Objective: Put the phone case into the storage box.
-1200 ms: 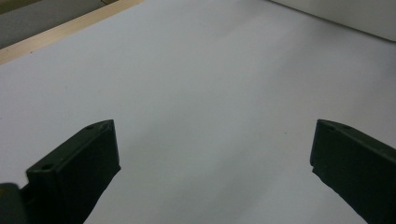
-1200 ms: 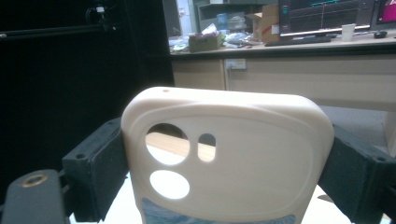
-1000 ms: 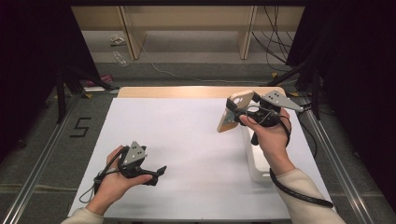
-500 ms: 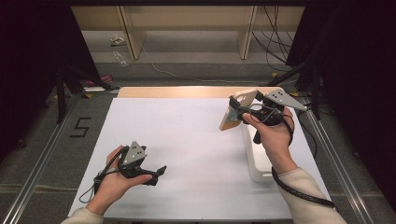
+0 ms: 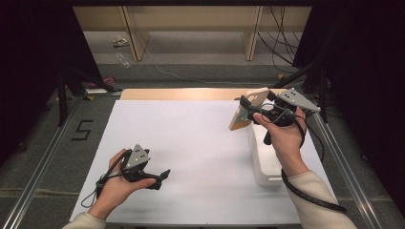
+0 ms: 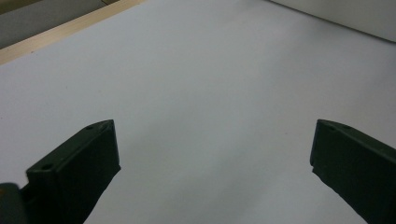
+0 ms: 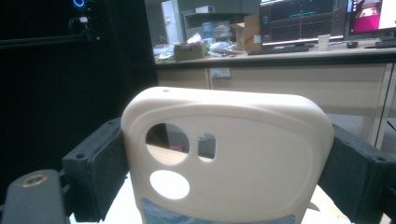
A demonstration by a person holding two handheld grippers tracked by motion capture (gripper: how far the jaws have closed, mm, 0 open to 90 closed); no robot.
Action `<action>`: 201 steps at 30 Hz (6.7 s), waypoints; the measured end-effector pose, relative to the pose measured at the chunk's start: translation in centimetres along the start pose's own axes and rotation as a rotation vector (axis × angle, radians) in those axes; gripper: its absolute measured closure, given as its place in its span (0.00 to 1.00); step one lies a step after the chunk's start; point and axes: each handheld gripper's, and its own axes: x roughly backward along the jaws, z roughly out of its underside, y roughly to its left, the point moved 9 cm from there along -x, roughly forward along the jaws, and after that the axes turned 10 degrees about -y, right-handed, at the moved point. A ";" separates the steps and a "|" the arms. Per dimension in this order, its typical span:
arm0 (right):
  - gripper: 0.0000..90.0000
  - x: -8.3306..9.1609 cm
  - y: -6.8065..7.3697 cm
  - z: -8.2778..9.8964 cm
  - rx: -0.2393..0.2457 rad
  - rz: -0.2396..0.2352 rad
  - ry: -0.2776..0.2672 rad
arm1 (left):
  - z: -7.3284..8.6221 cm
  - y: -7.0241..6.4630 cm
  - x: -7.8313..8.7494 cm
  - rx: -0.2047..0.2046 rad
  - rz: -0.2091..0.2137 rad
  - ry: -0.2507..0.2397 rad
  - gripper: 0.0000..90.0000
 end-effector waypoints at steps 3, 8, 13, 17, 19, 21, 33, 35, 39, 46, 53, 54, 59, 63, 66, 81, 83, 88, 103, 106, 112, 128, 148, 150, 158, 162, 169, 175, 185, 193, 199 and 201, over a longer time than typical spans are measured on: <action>0.14 0.0 -0.1 -0.1 0.002 0.003 -0.001 | 0.0 0.0 0.0 -0.001 -0.001 0.000 0.01; 0.14 0.0 -0.2 0.0 0.000 0.005 0.001 | 0.0 0.0 0.0 0.000 0.000 -0.001 0.01; 0.14 0.1 -0.4 0.0 -0.001 0.012 0.001 | 0.0 0.0 0.0 -0.001 -0.001 -0.001 0.01; 0.14 0.1 -0.5 0.0 0.000 0.015 0.001 | 0.0 0.0 0.0 -0.001 -0.001 -0.001 0.01; 0.14 0.1 -0.5 -0.1 -0.001 0.017 0.002 | 0.0 0.0 0.0 -0.001 0.000 -0.001 0.01; 0.14 0.1 -0.6 -0.1 -0.001 0.020 0.000 | 0.0 0.0 0.0 -0.001 0.000 -0.001 0.01; 0.14 0.3 -1.3 -0.5 -0.001 0.042 -0.005 | 0.0 0.0 0.0 0.000 0.001 -0.001 0.01; 0.14 0.3 -1.4 -0.5 -0.001 0.044 -0.007 | 0.0 0.0 0.0 0.001 0.000 -0.002 0.01; 0.14 0.4 -1.5 -0.5 -0.002 0.046 -0.003 | 0.0 0.0 0.0 0.000 0.000 -0.002 0.01; 0.14 0.4 -1.7 -0.6 -0.003 0.053 -0.006 | 0.0 0.0 0.0 0.000 0.001 -0.002 0.01; 0.14 0.5 -1.9 -0.7 -0.003 0.059 -0.008 | 0.0 0.0 0.0 0.000 0.001 -0.002 0.01; 0.14 0.5 -1.9 -0.7 -0.002 0.060 -0.008 | 0.0 0.0 0.0 0.000 0.001 -0.003 0.01; 0.14 0.5 -2.1 -0.7 0.000 0.063 -0.007 | 0.0 0.0 0.0 0.000 0.001 -0.003 0.01; 0.14 0.5 -2.2 -0.7 0.000 0.066 -0.007 | 0.0 0.0 0.0 0.001 0.001 -0.003 0.01; 0.14 0.6 -2.3 -0.7 0.001 0.068 -0.008 | 0.0 0.0 0.0 0.000 0.001 -0.003 0.01; 0.14 0.7 -2.7 -0.9 -0.004 0.077 -0.016 | -0.1 0.0 0.0 0.003 0.002 -0.004 0.01; 0.14 0.7 -2.7 -0.9 -0.005 0.078 -0.016 | -0.1 0.0 0.0 0.003 0.002 -0.004 0.01; 0.14 0.7 -2.8 -0.9 -0.007 0.080 -0.015 | -0.1 0.0 0.0 0.004 0.002 -0.004 0.01; 0.14 0.8 -3.3 -1.0 -0.004 0.092 -0.018 | -0.1 0.0 0.0 0.003 0.002 -0.003 0.01; 0.14 0.8 -3.3 -1.0 -0.002 0.094 -0.018 | -0.1 0.0 0.0 0.003 0.002 -0.003 0.01; 0.14 0.9 -3.6 -1.1 -0.002 0.101 -0.021 | -0.1 0.0 0.0 0.004 0.001 -0.005 0.01; 0.14 0.9 -3.9 -1.2 0.000 0.110 -0.023 | -0.1 0.0 0.0 0.006 0.001 -0.006 0.01; 0.14 1.0 -4.6 -1.1 0.002 0.129 -0.023 | -0.1 0.0 0.0 0.004 0.001 -0.007 0.01; 0.14 1.1 -4.7 -1.1 0.003 0.132 -0.022 | -0.1 0.1 0.0 0.004 0.000 -0.007 0.01; 0.14 1.1 -5.0 -1.1 0.007 0.140 -0.024 | -0.1 0.0 0.0 0.004 0.001 -0.007 0.01; 0.14 1.1 -5.1 -1.1 0.009 0.144 -0.022 | -0.1 0.1 0.0 0.003 0.000 -0.008 0.01; 0.14 1.2 -5.4 -1.1 0.010 0.149 -0.022 | -0.1 0.1 0.1 0.002 0.000 -0.007 0.01; 0.14 1.2 -5.5 -1.1 0.011 0.152 -0.022 | -0.1 0.0 0.0 0.004 0.001 -0.008 0.01; 0.14 1.2 -5.9 -1.0 0.020 0.163 -0.020 | -0.2 0.1 0.1 0.003 -0.001 -0.007 0.01; 0.14 1.3 -6.2 -0.9 0.026 0.169 -0.017 | -0.2 0.1 0.1 0.003 -0.001 -0.007 0.01; 0.14 1.3 -6.3 -0.9 0.026 0.174 -0.017 | -0.2 0.1 0.1 0.005 0.000 -0.009 0.01; 0.14 1.3 -6.4 -0.9 0.026 0.176 -0.016 | -0.2 0.1 0.1 0.006 -0.001 -0.010 0.01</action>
